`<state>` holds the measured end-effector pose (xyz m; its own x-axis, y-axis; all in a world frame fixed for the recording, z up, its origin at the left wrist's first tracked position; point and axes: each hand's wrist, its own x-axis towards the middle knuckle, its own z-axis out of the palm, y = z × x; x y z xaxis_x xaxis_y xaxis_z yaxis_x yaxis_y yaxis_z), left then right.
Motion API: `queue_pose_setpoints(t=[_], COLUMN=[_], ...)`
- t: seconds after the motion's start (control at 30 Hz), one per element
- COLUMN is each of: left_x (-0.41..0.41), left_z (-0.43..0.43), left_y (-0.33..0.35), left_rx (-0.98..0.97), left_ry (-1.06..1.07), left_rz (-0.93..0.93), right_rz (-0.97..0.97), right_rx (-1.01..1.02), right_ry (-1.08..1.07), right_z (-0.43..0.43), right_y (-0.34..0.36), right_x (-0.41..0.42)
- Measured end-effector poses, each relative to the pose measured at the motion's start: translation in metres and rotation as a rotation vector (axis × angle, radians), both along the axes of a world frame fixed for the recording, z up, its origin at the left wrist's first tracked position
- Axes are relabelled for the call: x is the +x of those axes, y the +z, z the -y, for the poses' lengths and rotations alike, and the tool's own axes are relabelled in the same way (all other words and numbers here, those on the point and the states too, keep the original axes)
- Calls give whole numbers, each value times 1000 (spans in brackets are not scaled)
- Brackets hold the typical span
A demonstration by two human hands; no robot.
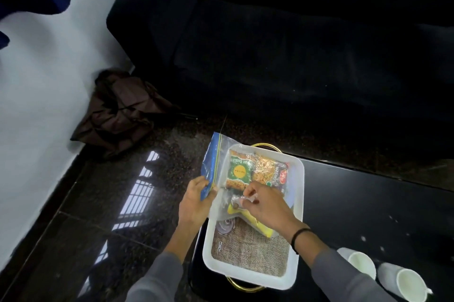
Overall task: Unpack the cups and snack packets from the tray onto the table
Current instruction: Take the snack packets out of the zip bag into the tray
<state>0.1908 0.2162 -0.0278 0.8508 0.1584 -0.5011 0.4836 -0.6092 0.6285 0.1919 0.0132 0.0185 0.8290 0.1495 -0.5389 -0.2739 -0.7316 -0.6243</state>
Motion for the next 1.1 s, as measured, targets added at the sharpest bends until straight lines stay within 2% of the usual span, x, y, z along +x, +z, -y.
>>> queue_pose_setpoints(t=[0.1,0.2,0.37,0.5,0.6,0.67,0.73,0.83,0.9,1.0,1.03,1.1], left_x=[-5,-17,-40,-60,-75,-78,-75,-63,-54,-47,-47,-49], left_z=[7,20,55,82,90,89,86,84,86,98,105,121], left_y=[6,21,47,69,88,102,117,131,144,161,167,179], left_rx=[-48,-62,47,61,73,135,334,686,792,752,709,653], left_ry=[-26,-143,-385,-535,-504,-396,-343,-384,-492,-721,-743,-667], left_rz=[-72,-14,159,244,311,371,467,638,696,754,753,614], right_rz=[33,28,11,3,27,103,197,328,388,430,439,498], right_rx=[49,80,-162,-268,-296,-279,-272,-298,-306,-292,-288,-256], right_ry=[9,-29,35,77,137,185,234,294,311,284,266,193], right_z=[-7,-11,-9,3,19,30,40,57,69,84,88,95], right_y=[10,25,42,51,60,71,87,110,124,141,145,151], right_x=[-3,-8,-11,-9,-11,-16,-21,-27,-31,-36,-37,-43])
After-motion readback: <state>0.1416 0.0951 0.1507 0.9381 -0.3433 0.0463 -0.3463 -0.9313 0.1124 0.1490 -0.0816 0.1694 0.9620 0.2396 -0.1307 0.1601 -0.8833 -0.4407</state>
